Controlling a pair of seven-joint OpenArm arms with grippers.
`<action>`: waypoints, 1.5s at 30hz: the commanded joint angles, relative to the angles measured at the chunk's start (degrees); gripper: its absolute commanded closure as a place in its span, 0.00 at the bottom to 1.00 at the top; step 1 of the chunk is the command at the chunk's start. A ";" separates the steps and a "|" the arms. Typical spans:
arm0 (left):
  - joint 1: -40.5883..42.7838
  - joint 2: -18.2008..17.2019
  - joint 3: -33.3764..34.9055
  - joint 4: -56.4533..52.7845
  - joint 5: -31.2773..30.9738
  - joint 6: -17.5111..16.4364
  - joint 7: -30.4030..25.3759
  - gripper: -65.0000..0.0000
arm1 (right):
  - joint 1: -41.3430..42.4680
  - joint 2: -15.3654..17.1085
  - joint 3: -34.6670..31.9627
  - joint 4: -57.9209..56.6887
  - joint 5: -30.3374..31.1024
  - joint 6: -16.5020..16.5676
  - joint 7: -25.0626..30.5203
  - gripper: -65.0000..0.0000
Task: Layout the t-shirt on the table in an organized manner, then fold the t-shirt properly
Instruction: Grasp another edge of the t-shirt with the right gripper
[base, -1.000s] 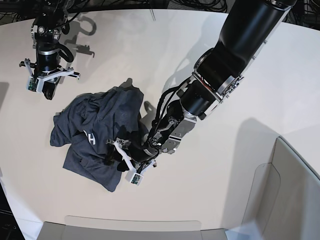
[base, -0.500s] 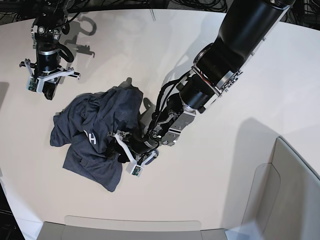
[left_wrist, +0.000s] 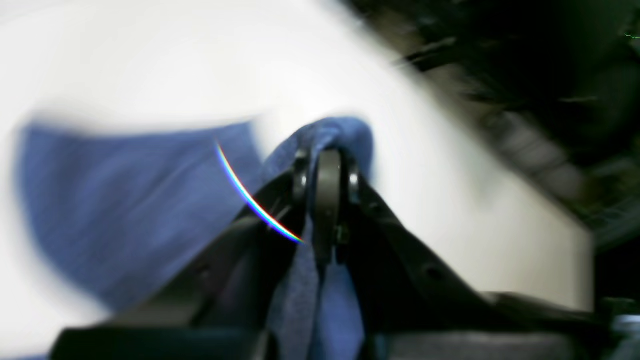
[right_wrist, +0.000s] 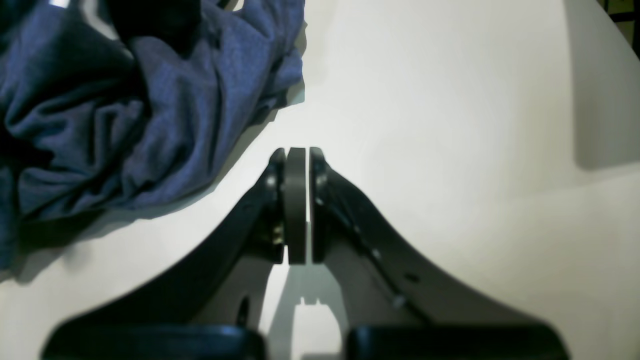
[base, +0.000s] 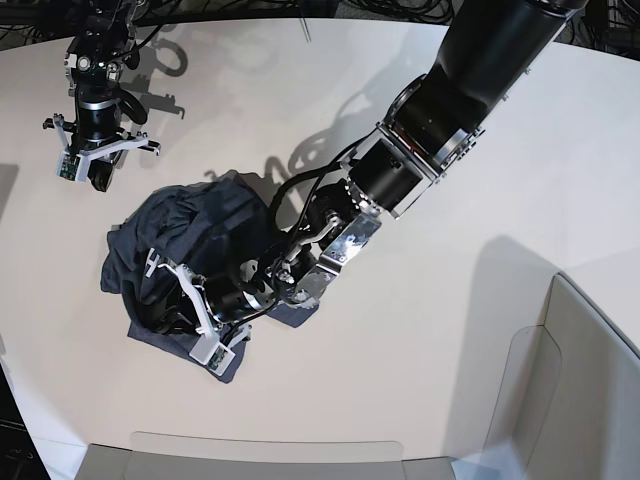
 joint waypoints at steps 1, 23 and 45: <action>-0.48 -1.22 -2.45 4.05 -0.41 0.15 -0.05 1.00 | 0.57 0.15 0.07 1.02 0.46 0.06 1.66 1.00; 16.22 -21.35 -14.85 47.83 -0.41 0.07 24.75 1.00 | 11.38 0.50 0.25 -0.21 0.37 -0.47 -0.18 0.96; 20.18 -21.79 -14.50 48.36 -0.41 0.07 25.36 1.00 | 50.85 0.32 13.08 -43.29 18.04 -1.34 -15.57 0.71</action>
